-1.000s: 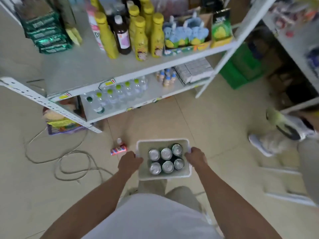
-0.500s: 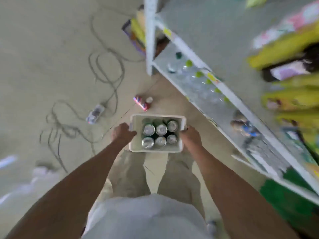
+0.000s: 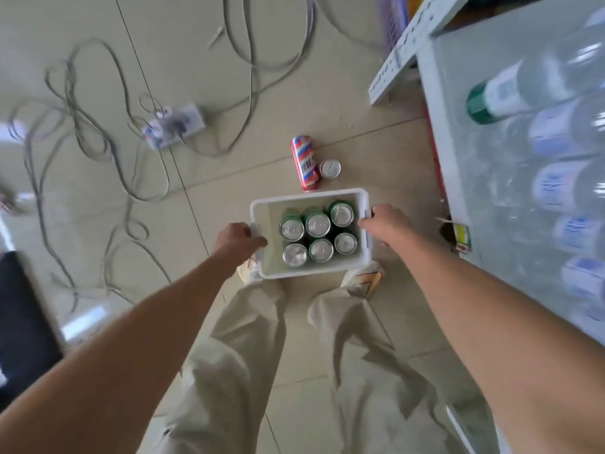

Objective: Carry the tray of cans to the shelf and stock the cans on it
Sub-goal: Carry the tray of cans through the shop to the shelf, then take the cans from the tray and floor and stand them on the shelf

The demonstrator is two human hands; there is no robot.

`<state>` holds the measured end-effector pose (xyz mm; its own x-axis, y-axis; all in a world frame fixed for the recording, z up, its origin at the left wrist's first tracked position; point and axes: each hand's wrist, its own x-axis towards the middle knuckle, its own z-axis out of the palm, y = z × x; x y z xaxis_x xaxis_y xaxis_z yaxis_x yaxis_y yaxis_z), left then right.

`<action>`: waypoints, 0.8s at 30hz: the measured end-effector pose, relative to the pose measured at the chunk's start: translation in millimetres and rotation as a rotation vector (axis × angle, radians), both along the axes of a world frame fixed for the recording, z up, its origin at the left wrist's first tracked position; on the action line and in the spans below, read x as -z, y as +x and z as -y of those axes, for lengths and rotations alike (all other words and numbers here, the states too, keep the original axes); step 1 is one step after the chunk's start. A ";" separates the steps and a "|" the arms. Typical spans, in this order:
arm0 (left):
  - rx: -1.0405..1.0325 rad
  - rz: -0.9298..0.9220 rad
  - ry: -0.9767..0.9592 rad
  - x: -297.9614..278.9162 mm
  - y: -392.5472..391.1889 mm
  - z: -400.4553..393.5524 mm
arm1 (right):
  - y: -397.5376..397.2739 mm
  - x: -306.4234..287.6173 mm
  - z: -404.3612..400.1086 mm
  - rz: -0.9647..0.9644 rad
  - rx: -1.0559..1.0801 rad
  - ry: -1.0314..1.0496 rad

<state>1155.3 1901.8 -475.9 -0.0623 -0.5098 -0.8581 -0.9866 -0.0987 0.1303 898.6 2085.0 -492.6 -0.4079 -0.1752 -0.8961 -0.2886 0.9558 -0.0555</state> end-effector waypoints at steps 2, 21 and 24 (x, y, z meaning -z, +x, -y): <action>-0.047 -0.001 0.009 32.4 6.2 -5.4 | 7.5 31.7 -2.6 -0.024 0.001 -0.008; 0.073 -0.015 -0.158 73.9 14.1 -34.4 | 64.2 61.2 13.3 -0.315 -0.080 -0.169; 0.223 -0.067 -0.164 70.0 2.5 -46.5 | 86.7 58.0 10.1 -0.198 -0.281 -0.177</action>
